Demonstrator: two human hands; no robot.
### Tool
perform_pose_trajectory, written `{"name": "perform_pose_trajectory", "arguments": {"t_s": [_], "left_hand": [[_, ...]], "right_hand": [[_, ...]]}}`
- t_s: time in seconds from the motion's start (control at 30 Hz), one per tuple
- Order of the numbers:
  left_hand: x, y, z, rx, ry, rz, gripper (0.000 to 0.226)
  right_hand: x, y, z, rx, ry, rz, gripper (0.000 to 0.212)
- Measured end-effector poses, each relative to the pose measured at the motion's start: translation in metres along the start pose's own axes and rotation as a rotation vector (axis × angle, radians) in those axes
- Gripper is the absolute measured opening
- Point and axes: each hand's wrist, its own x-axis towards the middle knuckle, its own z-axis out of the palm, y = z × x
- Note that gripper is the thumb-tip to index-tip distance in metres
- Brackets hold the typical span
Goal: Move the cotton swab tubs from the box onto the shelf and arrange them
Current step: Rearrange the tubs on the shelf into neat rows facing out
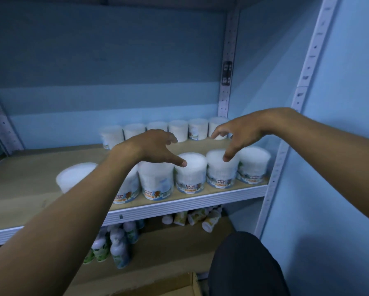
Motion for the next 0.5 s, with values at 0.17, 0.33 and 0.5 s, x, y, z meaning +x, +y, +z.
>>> {"name": "perform_pose_trajectory", "arguments": {"t_s": [0.17, 0.33, 0.5], "left_hand": [[0.023, 0.032, 0.011, 0.015, -0.02, 0.072, 0.085], [0.047, 0.059, 0.02, 0.04, -0.035, 0.137, 0.09], [0.071, 0.086, 0.032, 0.083, -0.071, 0.186, 0.098]], "right_hand": [[-0.001, 0.028, 0.007, -0.02, -0.014, 0.053, 0.088], [0.009, 0.049, 0.018, -0.041, -0.019, 0.11, 0.092], [0.024, 0.067, 0.033, -0.054, -0.02, 0.178, 0.098]]}}
